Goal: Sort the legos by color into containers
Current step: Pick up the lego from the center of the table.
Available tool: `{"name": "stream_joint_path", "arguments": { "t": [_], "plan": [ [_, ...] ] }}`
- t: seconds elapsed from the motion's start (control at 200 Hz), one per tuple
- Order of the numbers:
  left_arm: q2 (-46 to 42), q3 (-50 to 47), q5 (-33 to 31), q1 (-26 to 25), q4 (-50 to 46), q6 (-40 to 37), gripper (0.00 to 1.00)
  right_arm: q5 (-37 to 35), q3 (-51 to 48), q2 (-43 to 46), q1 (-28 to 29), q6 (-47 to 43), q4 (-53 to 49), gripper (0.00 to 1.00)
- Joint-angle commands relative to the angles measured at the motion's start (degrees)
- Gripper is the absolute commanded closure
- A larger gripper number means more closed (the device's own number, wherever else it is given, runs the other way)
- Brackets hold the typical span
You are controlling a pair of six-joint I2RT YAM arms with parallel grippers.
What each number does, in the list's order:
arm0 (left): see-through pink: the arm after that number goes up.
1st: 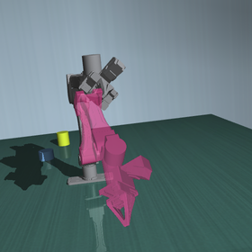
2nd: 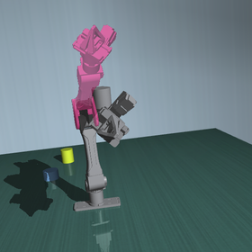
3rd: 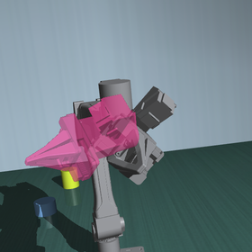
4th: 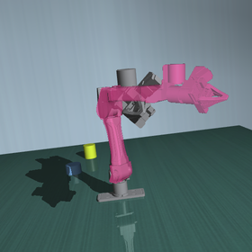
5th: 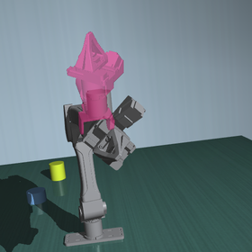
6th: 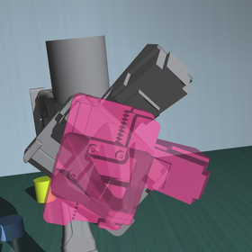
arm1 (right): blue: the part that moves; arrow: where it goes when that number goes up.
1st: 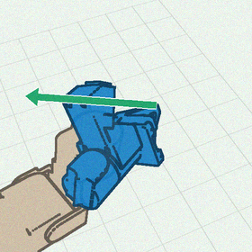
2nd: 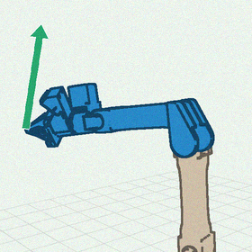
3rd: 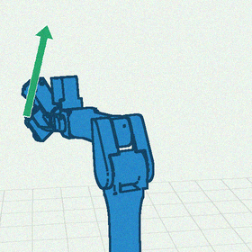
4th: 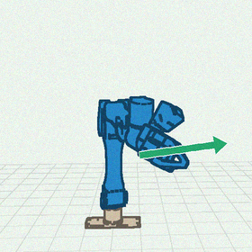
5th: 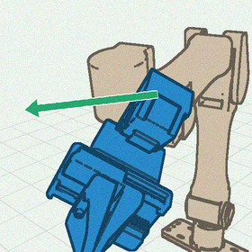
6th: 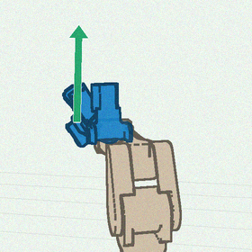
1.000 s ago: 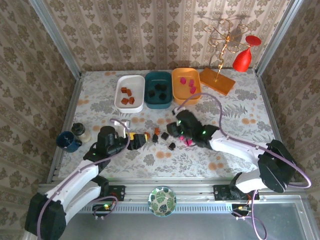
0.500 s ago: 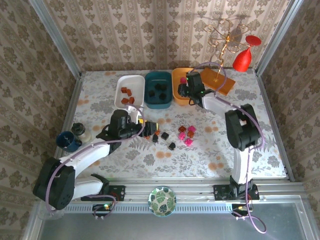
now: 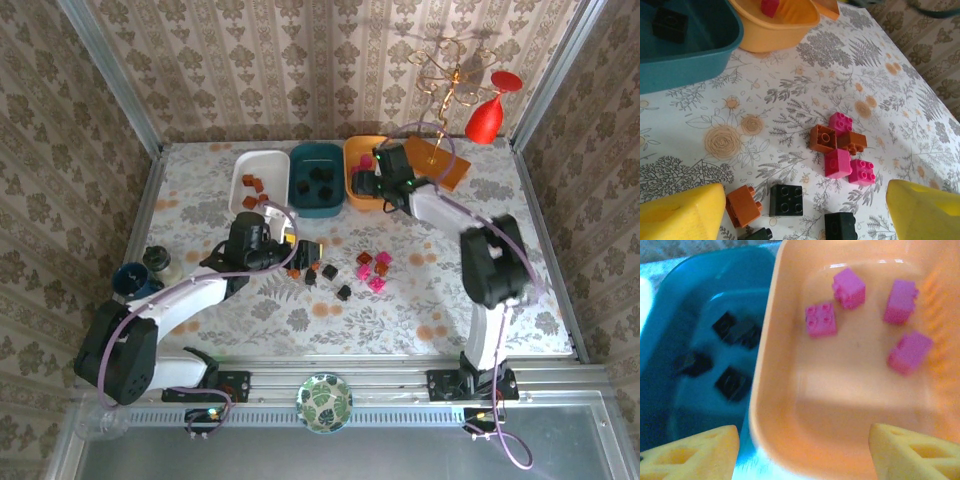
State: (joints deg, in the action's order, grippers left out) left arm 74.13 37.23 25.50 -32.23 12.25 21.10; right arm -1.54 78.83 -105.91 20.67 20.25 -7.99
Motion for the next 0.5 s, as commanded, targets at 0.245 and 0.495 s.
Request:
{"name": "stream_joint_path", "arguments": {
  "t": [0.245, 0.495],
  "plan": [
    [4.7, -2.1, 15.9, -1.8, 7.6, -6.0, 0.15, -11.7, -36.3, 38.8, 15.4, 0.2, -12.0, 0.19],
    [5.3, -2.2, 16.1, -2.3, 8.1, -6.2, 0.15, -9.6, -48.1, 43.5, 19.4, 3.5, -6.9, 0.11]
  ]
}}
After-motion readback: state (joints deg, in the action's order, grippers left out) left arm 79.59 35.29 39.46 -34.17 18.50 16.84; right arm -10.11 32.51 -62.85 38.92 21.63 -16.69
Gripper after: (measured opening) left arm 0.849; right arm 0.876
